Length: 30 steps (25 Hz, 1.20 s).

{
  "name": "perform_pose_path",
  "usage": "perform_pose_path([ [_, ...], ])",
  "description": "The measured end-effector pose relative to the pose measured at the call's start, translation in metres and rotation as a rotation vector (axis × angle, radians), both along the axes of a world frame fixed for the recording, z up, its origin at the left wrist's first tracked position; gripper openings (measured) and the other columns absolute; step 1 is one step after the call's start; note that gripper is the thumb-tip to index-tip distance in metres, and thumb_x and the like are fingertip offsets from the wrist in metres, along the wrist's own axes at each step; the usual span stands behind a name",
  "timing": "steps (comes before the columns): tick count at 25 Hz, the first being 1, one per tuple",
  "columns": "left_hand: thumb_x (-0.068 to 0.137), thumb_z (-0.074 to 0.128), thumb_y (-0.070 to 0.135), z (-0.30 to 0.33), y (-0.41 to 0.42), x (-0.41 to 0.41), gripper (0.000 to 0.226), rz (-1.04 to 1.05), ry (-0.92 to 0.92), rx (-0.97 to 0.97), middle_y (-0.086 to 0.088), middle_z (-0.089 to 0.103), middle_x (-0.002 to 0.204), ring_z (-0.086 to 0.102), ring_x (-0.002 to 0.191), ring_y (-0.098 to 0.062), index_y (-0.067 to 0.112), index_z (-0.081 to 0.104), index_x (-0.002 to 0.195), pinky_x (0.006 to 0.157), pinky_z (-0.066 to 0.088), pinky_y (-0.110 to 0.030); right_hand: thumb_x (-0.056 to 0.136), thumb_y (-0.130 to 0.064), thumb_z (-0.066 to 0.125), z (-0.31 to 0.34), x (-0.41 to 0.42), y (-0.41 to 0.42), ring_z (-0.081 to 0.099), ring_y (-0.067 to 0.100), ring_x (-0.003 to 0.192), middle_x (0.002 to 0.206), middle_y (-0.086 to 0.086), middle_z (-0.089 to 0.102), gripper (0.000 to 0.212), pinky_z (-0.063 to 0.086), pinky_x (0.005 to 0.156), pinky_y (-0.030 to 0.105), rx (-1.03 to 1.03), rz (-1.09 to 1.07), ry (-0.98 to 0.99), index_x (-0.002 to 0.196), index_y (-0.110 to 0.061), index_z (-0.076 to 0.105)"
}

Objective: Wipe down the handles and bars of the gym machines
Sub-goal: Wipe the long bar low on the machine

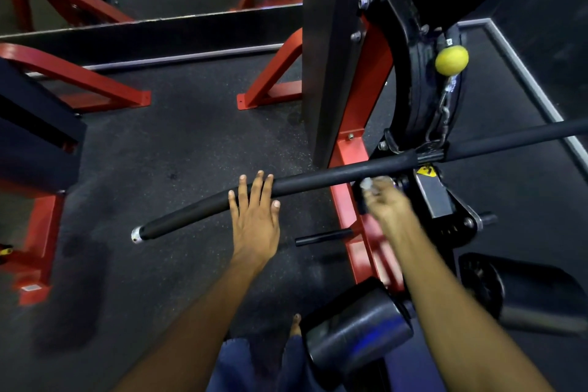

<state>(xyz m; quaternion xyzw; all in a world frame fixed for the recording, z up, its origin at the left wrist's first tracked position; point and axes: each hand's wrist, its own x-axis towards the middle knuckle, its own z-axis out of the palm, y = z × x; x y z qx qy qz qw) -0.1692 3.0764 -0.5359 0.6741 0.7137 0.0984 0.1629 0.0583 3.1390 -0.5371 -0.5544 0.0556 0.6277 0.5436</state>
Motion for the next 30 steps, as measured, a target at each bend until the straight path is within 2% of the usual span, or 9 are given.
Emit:
perform_pose_path([
  [3, 0.105, 0.024, 0.029, 0.001, -0.001, 0.0, 0.051, -0.003, 0.001, 0.007, 0.004, 0.007, 0.162, -0.011, 0.148, -0.02, 0.02, 0.013, 0.154, 0.116, -0.016, -0.039, 0.093, 0.014, 0.03, 0.006, -0.028, -0.014, 0.069, 0.028, 0.076, 0.058, 0.004, 0.059, 0.034, 0.051, 0.07, 0.01, -0.07, 0.309, -0.251, 0.074, -0.008, 0.047],
  [6, 0.105, 0.023, 0.028, 0.0, -0.001, -0.008, 0.051, -0.05, 0.019, 0.01, 0.004, 0.007, 0.162, -0.01, 0.149, -0.02, 0.021, 0.012, 0.154, 0.117, -0.014, -0.039, 0.094, 0.008, 0.039, 0.017, 0.017, -0.001, 0.062, 0.021, 0.101, 0.09, 0.007, 0.059, 0.029, 0.049, 0.076, 0.009, -0.015, 0.017, -0.181, 0.084, -0.015, 0.051],
  [8, 0.105, 0.023, 0.028, -0.002, -0.001, -0.008, 0.051, -0.048, 0.018, 0.013, 0.004, 0.007, 0.162, -0.01, 0.149, -0.02, 0.021, 0.012, 0.154, 0.117, -0.014, -0.039, 0.093, 0.013, 0.033, 0.012, 0.032, 0.008, 0.065, 0.009, 0.077, 0.091, 0.013, 0.061, 0.033, 0.047, 0.076, 0.009, 0.021, -0.2, -0.109, 0.091, -0.014, 0.052],
  [11, 0.105, 0.025, 0.028, -0.003, -0.002, -0.007, 0.051, -0.044, 0.006, 0.022, 0.004, 0.008, 0.162, -0.009, 0.149, -0.02, 0.02, 0.013, 0.154, 0.117, -0.014, -0.038, 0.075, 0.027, 0.042, 0.001, -0.038, -0.009, 0.047, 0.006, 0.031, 0.041, 0.002, 0.05, 0.037, 0.04, 0.038, 0.012, 0.014, -0.042, 0.129, 0.069, -0.008, 0.052],
  [15, 0.105, 0.027, 0.026, 0.0, -0.001, -0.03, 0.047, -0.12, -0.042, 0.056, 0.002, 0.016, 0.161, 0.001, 0.149, -0.017, 0.025, 0.023, 0.152, 0.12, -0.007, -0.033, 0.092, 0.017, 0.031, 0.01, -0.066, -0.016, 0.063, 0.018, 0.049, 0.054, 0.012, 0.061, 0.03, 0.054, 0.063, 0.018, -0.067, -0.021, 0.245, 0.075, 0.002, 0.05],
  [19, 0.105, 0.028, 0.026, -0.008, -0.007, -0.066, 0.047, -0.131, -0.006, 0.059, 0.001, 0.02, 0.159, 0.008, 0.149, -0.019, 0.028, 0.023, 0.151, 0.12, 0.001, -0.04, 0.092, 0.01, 0.042, 0.016, -0.018, -0.006, 0.059, 0.006, 0.04, 0.061, 0.003, 0.061, 0.027, 0.049, 0.047, 0.012, 0.049, -0.325, 0.074, 0.072, -0.006, 0.05],
  [22, 0.101, 0.014, 0.036, -0.012, -0.008, -0.075, 0.052, -0.149, 0.011, 0.052, 0.002, 0.02, 0.16, 0.008, 0.148, -0.018, 0.028, 0.021, 0.152, 0.119, 0.001, -0.038, 0.073, 0.023, 0.05, -0.001, -0.095, -0.023, 0.057, 0.007, 0.042, 0.047, 0.001, 0.058, 0.028, 0.046, 0.044, 0.01, 0.052, -0.063, 0.126, 0.067, -0.004, 0.054],
  [25, 0.1, 0.011, 0.036, -0.012, -0.008, -0.077, 0.053, -0.163, 0.014, 0.047, 0.005, 0.017, 0.16, 0.005, 0.148, -0.015, 0.029, 0.013, 0.152, 0.119, -0.002, -0.035, 0.078, 0.019, 0.052, 0.0, -0.13, -0.031, 0.062, 0.018, 0.055, 0.056, 0.01, 0.061, 0.021, 0.05, 0.044, 0.014, -0.006, 0.026, 0.279, 0.073, -0.001, 0.055],
  [30, 0.102, 0.014, 0.034, -0.017, -0.012, -0.099, 0.05, -0.174, 0.012, 0.021, 0.005, 0.014, 0.161, 0.005, 0.149, -0.018, 0.03, 0.002, 0.15, 0.12, 0.001, -0.039, 0.098, -0.004, 0.042, 0.0, -0.08, -0.015, 0.059, 0.003, 0.046, 0.051, -0.004, 0.063, 0.023, 0.049, 0.06, 0.01, -0.007, -0.393, 0.158, 0.078, -0.01, 0.052],
])
